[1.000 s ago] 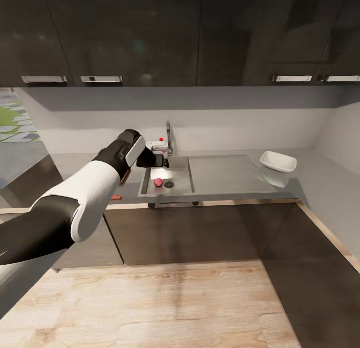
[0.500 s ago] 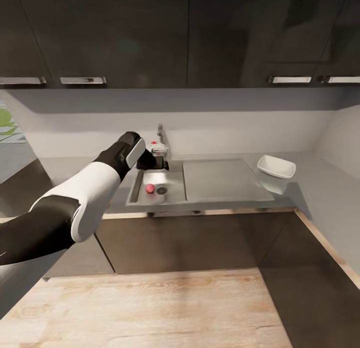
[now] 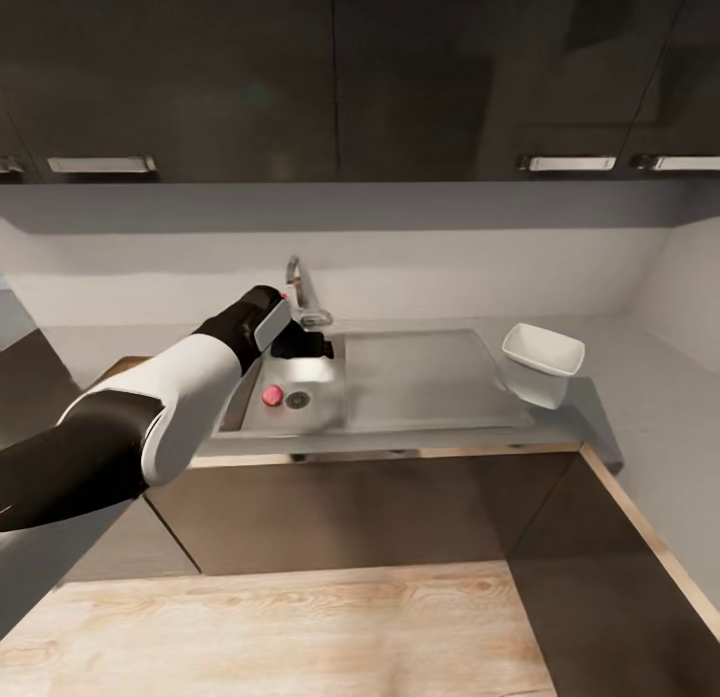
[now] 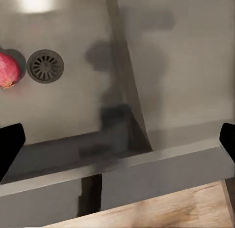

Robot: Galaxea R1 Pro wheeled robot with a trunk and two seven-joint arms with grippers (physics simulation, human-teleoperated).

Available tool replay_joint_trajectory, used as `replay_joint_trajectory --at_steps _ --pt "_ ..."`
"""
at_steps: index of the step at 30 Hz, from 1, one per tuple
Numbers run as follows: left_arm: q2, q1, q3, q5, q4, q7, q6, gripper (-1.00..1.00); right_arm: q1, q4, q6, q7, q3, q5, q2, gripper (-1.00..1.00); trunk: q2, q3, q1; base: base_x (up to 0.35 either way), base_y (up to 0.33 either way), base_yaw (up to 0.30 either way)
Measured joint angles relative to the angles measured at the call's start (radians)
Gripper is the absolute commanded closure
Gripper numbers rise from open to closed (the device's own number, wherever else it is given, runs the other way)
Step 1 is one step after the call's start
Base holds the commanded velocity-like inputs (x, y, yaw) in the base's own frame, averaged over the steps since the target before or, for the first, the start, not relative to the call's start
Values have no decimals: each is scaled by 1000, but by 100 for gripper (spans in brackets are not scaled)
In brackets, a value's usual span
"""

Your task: In the kitchen, take the Vidalia onion out of the sink, dice it on the chopping board with the paring knife, put the diced onion into the bowl on the countertop, then place both the paring knife and the chopping board into the sink.

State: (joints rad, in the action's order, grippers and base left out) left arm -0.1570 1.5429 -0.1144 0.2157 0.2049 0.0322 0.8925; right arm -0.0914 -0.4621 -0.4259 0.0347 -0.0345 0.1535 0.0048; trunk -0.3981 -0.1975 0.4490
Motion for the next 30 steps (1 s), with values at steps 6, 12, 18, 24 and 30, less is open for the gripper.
replay_joint_trajectory --at_steps 6,12,18,24,30 --pt "12 -37 1 -1 -10 8 -7 -100 0 0 1 0 0 0 -2 -100 0 0 0 193 -105 0" --pt "16 -51 -1 -1 -11 80 -8 -100 0 0 1 0 0 0 1 -100 0 0 0 82 -11 0" --pt "15 -53 0 1 -11 89 -8 -100 0 2 1 -1 0 -1 2 -100 0 0 0 6 -1 137" --pt "15 -74 0 1 -9 90 -9 -100 0 2 1 -1 0 0 2 -100 0 0 0 0 0 237" --pt "15 -78 0 1 -5 90 -9 -100 0 2 1 -1 0 0 2 -100 0 0 0 0 0 246"
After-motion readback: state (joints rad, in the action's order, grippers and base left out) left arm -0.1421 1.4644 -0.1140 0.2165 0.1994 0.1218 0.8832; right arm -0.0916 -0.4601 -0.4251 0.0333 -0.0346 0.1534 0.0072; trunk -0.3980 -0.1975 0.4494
